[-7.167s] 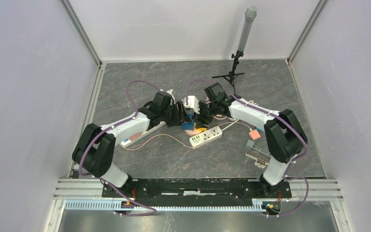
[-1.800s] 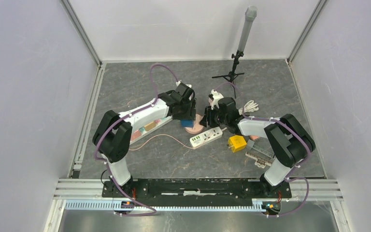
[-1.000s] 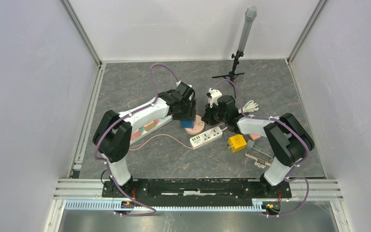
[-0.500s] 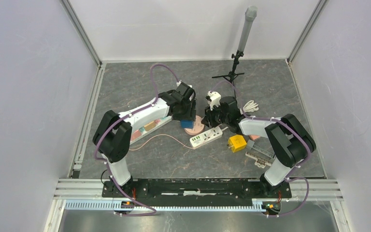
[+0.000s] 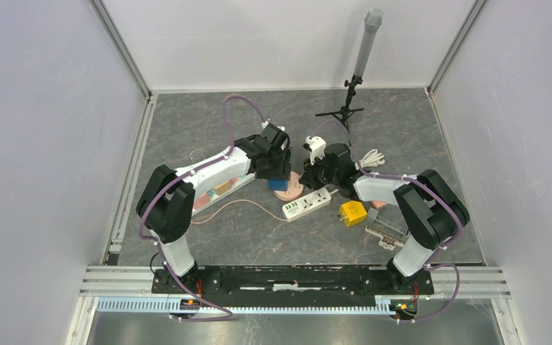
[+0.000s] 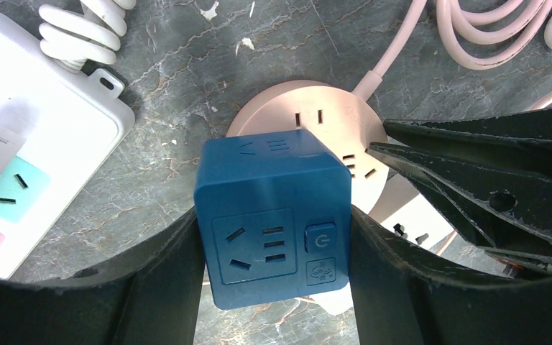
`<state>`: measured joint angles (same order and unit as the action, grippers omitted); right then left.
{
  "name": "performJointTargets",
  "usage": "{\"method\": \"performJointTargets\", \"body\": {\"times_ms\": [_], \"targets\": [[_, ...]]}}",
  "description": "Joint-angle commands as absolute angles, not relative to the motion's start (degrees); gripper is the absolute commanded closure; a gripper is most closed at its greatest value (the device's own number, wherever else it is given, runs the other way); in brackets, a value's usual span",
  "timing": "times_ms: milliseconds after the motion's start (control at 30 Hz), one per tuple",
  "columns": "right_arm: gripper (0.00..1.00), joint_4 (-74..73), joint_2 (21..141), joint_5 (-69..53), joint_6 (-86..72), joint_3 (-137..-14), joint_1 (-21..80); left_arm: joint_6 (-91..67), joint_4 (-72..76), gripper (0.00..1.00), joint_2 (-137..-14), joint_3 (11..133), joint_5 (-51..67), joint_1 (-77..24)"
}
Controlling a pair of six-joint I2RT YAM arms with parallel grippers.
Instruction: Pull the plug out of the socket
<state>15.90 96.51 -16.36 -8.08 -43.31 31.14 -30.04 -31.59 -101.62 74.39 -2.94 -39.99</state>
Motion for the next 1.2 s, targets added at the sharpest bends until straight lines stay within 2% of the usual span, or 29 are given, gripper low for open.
{"method": "performJointTargets", "body": {"times_ms": [0,200,267,433,567,733,833,933,1067,1167], "targets": [[0.84,4.2,101.2,-8.0,-4.5,-38.4,31.6,-30.3,-28.4,0.62,-96.8,77.8,-1.1,-40.2],[0.84,3.6,101.5,-6.3,-4.7,-38.0,31.6,-31.2,-28.1,0.64,-96.1,77.1,-0.3,-39.5],[0.85,3.8,101.5,-6.3,-5.1,-37.9,31.8,-32.5,-25.8,0.64,-96.3,76.1,3.2,-39.5],[0.85,2.7,102.1,-4.9,-7.0,-39.4,33.1,-34.7,-29.9,0.66,-101.3,78.1,-3.6,-43.0],[0.86,2.7,102.1,-4.8,-8.0,-39.0,33.5,-33.9,-32.7,0.66,-102.1,80.4,-2.9,-43.3],[0.86,2.1,101.9,-5.2,-7.0,-39.1,33.5,-28.6,-34.8,0.64,-99.5,82.4,8.8,-40.2],[0.87,2.5,101.6,-6.1,-6.7,-39.0,33.5,-27.6,-34.6,0.64,-98.6,82.0,11.0,-39.5],[0.87,3.0,101.5,-6.8,-7.1,-38.9,33.5,-29.7,-33.8,0.64,-99.5,80.9,8.9,-39.8],[0.87,3.2,102.1,-6.5,-7.8,-39.1,33.8,-34.2,-33.3,0.65,-102.4,80.1,-2.7,-43.0],[0.87,3.3,102.5,-6.0,-8.4,-38.9,33.9,-35.8,-33.7,0.66,-104.6,81.5,-5.1,-45.1]]}}
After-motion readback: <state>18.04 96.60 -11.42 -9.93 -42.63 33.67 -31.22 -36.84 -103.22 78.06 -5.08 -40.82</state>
